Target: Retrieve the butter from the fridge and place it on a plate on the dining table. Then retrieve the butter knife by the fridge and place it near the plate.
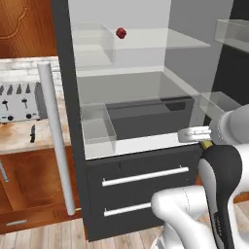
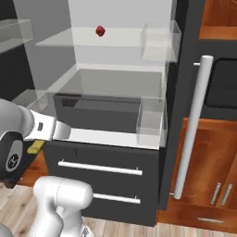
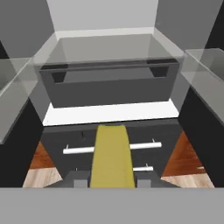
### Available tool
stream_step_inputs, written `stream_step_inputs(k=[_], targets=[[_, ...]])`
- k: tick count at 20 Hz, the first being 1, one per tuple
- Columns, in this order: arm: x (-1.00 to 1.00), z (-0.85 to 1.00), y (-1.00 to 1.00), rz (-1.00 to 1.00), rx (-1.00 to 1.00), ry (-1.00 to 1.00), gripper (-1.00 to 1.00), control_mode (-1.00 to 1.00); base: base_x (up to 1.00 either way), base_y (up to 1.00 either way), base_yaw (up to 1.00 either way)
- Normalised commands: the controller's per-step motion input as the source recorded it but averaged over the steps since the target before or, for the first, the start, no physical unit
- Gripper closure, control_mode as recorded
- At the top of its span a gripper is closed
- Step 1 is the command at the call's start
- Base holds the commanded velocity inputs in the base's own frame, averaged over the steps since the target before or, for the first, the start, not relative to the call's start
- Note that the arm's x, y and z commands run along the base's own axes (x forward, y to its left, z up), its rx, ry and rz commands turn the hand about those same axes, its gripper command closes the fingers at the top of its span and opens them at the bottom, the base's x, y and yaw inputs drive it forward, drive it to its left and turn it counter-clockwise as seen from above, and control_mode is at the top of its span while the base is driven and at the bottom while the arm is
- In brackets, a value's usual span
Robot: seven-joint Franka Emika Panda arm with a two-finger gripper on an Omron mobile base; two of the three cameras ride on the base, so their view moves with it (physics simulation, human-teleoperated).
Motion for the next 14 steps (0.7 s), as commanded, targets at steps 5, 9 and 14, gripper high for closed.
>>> stream_step_inputs(k=[5, 9, 14], targets=[[0.0, 0.0, 0.0, 0.0, 0.0, 0.0, 1.0, 1.0, -0.61, 0.54, -0.38], [0.0, 0.0, 0.0, 0.0, 0.0, 0.0, 1.0, 1.0, -0.57, 0.42, -0.58], [0.0, 0.0, 0.0, 0.0, 0.0, 0.0, 1.0, 1.0, -0.42, 0.15, -0.67]])
